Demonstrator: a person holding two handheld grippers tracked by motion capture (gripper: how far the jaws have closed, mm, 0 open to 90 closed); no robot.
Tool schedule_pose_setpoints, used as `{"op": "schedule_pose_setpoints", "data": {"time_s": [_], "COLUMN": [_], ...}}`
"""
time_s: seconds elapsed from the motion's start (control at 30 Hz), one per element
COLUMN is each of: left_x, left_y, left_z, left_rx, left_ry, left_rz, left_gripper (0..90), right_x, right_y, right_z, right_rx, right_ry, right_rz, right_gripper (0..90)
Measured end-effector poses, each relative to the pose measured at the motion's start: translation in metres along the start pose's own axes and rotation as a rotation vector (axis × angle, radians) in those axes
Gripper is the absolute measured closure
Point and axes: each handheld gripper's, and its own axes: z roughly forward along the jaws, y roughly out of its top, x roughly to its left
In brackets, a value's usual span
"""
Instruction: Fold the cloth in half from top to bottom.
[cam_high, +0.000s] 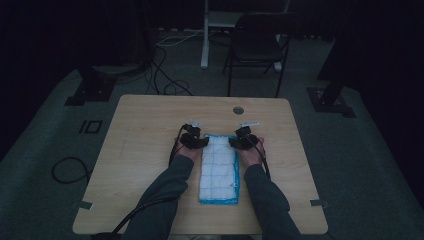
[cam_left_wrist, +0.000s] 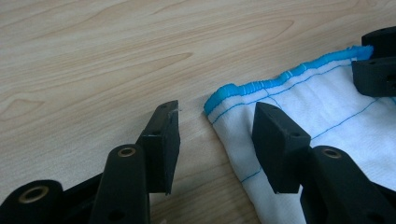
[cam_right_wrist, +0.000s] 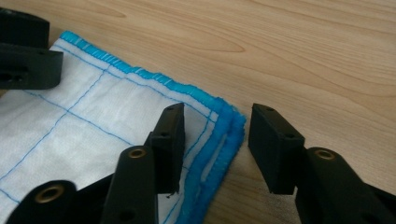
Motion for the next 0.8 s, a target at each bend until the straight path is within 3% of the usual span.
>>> {"op": "schedule_pose_setpoints", "data": {"time_s": [0.23,0.43,0.67,0.8], "left_x": [0.0001,-0.0021,-0.0001,-0.0003], "left_y": [0.0026,0.0042,0.0062,0.0077], "left_z": [0.0004,0.0008,0.0014,0.0009], "left_rx": [0.018,0.032,0.055,0.069], "left_ry": [-0.003,-0.037,-0.088,-0.089], "left_rz": [0.012,0.006,-0.035,-0.028], "left_gripper": [57.0,70.7,83.0,85.8], "right_x": [0.0023,0.0041,0.0009,-0.001], "right_y": [0.001,0.0029,0.0032,0.003], "right_z": [0.0004,0.0007,0.0009,0.0008], "right_rx": [0.005,0.017,0.022,0.017], "right_ry": [0.006,0.034,0.077,0.085], "right_rz": [-0.013,-0.023,0.012,0.026], "right_gripper": [64.0,75.9,83.0,84.3]}}
